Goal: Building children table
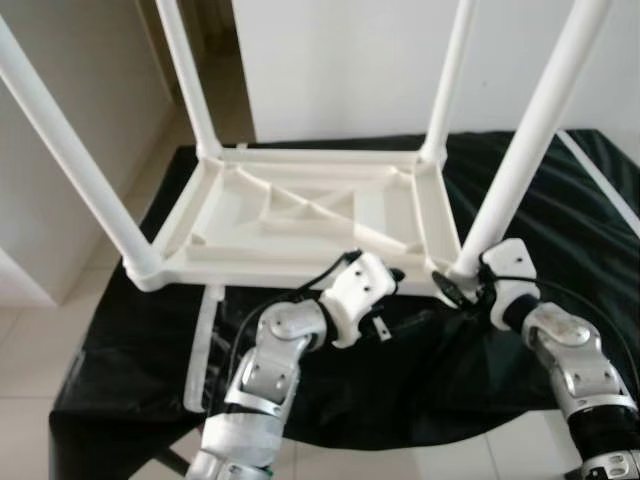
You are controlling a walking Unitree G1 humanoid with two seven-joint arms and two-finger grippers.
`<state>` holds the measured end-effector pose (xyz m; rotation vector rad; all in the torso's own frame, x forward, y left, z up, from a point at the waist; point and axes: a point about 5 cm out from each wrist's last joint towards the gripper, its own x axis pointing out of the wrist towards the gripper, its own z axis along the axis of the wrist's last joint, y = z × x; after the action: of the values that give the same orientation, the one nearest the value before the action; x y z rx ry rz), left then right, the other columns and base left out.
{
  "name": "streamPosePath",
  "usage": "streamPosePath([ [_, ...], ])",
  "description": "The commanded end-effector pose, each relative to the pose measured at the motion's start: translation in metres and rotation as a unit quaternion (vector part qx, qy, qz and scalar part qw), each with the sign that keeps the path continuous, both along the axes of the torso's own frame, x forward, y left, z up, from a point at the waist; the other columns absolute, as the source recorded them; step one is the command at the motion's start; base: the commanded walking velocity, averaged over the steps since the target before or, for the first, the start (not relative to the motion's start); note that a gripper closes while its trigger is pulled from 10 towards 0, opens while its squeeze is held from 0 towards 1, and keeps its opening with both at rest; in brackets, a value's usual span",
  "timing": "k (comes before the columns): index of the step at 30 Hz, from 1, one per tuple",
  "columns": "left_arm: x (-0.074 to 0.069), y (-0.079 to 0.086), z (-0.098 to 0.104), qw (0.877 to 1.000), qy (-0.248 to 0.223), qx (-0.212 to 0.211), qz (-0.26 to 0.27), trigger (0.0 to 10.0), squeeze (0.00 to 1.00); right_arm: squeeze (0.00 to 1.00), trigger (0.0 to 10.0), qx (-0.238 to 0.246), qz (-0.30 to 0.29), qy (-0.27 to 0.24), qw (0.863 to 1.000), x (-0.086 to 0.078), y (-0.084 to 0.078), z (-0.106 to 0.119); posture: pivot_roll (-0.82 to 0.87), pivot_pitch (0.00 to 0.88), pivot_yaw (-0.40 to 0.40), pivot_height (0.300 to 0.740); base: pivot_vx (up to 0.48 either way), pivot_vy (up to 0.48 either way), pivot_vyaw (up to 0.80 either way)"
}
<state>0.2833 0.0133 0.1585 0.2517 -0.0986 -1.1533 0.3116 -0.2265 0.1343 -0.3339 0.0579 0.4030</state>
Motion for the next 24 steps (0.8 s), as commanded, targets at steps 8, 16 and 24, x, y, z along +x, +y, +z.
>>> streamPosePath([
  [8,0.008,0.006,0.006,0.996,-0.018,-0.019,0.09,10.0,0.0,0.0,0.0,-0.022,0.014,0.025,0.999,-0.003,-0.005,-0.013,-0.04,0.01,0.045,0.74,0.0,0.0,0.0],
  [16,0.009,0.004,0.006,0.996,-0.017,-0.02,0.087,10.0,0.0,0.0,10.0,-0.007,-0.023,0.028,0.999,0.0,-0.008,-0.014,-0.05,0.011,0.049,0.74,0.0,0.0,0.0],
  [24,0.008,0.003,0.006,0.996,-0.017,-0.021,0.085,10.0,0.0,0.0,10.0,0.04,-0.096,0.029,0.994,0.002,0.003,-0.024,-0.05,0.011,0.047,0.74,0.0,0.0,0.0],
])
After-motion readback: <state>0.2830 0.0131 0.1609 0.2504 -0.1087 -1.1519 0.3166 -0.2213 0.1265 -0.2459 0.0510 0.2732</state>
